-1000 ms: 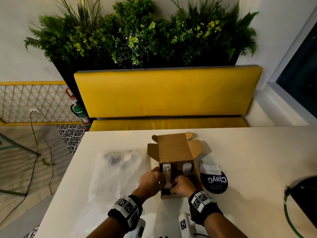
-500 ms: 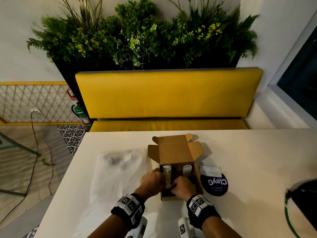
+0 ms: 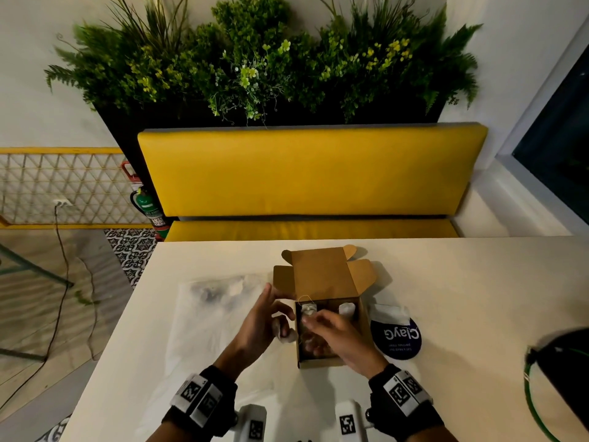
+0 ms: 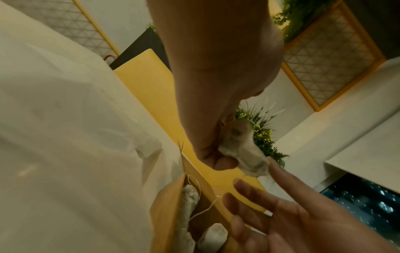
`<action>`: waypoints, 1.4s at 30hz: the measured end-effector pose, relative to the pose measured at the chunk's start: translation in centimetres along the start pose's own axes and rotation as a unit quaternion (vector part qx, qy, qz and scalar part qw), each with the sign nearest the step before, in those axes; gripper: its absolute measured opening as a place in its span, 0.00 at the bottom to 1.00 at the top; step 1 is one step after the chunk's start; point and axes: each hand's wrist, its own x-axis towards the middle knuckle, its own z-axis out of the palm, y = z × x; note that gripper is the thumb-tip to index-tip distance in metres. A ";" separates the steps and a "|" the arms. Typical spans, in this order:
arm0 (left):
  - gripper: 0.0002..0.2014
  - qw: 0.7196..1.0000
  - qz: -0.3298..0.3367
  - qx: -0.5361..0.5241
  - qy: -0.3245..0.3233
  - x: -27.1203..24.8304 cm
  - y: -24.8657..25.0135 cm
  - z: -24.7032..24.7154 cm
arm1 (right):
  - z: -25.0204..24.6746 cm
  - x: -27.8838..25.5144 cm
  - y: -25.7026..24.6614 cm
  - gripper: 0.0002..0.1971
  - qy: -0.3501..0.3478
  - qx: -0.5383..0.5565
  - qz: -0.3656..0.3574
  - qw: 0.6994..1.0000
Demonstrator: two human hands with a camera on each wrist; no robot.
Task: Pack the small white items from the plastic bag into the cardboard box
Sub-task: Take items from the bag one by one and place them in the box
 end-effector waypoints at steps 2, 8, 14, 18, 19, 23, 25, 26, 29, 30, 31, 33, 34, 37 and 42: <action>0.31 0.999 -0.005 -0.046 -0.012 -0.4 0.2 -0.2 | 0.3 -0.6 -0.1 0.19 -0.059 0.100 0.013 0.993; 0.24 0.995 0.011 -0.088 -0.047 -1.2 0.2 0.4 | 1.0 -1.1 -0.4 0.19 -0.066 0.206 0.015 0.976; 0.15 0.994 0.071 0.081 0.002 -1.8 -0.4 -0.3 | 0.6 -1.6 -0.7 0.13 -0.024 0.113 -0.043 0.992; 0.08 0.981 0.042 0.183 -0.039 -2.2 -0.6 -0.5 | 0.4 -2.2 -1.7 0.13 0.002 -0.050 -0.131 0.990; 0.06 0.980 0.041 0.193 -0.039 -2.2 -0.7 -0.5 | 0.4 -2.2 -1.8 0.14 0.012 -0.066 -0.150 0.987; 0.05 0.978 0.079 0.193 -0.003 -2.6 -0.7 -0.1 | 0.1 -2.0 -1.9 0.11 0.060 -0.048 -0.165 0.983; 0.05 0.975 0.103 0.196 0.011 -2.7 -0.7 0.1 | 0.0 -2.0 -1.7 0.10 0.073 -0.022 -0.150 0.986; 0.05 0.972 0.113 0.203 0.013 -2.7 -0.6 0.1 | -0.1 -2.0 -1.8 0.09 0.071 -0.021 -0.151 0.986; 0.04 0.963 0.138 0.232 0.014 -2.6 -0.5 0.0 | -0.2 -2.1 -2.0 0.08 0.072 -0.066 -0.166 0.981; 0.04 0.960 0.142 0.239 0.015 -2.7 -0.5 -0.1 | -0.3 -2.1 -2.1 0.07 0.070 -0.070 -0.165 0.981; 0.03 0.959 0.144 0.244 0.016 -2.7 -0.5 -0.1 | -0.4 -2.1 -2.3 0.06 0.064 -0.062 -0.161 0.983; 0.03 0.957 0.146 0.251 0.019 -2.7 -0.4 -0.3 | -0.6 -1.9 -2.3 0.06 0.046 -0.033 -0.153 0.987; 0.04 0.956 0.149 0.253 0.017 -2.7 -0.4 -0.3 | -0.6 -1.9 -2.3 0.07 0.044 -0.025 -0.153 0.987; 0.08 0.951 0.168 0.258 -0.001 -3.0 -0.1 0.0 | -0.6 -2.1 -2.5 0.12 0.051 -0.022 -0.164 0.985; 0.08 0.948 0.178 0.265 -0.011 -3.1 0.0 0.2 | -0.4 -2.6 -3.2 0.04 -0.009 -0.028 -0.156 0.987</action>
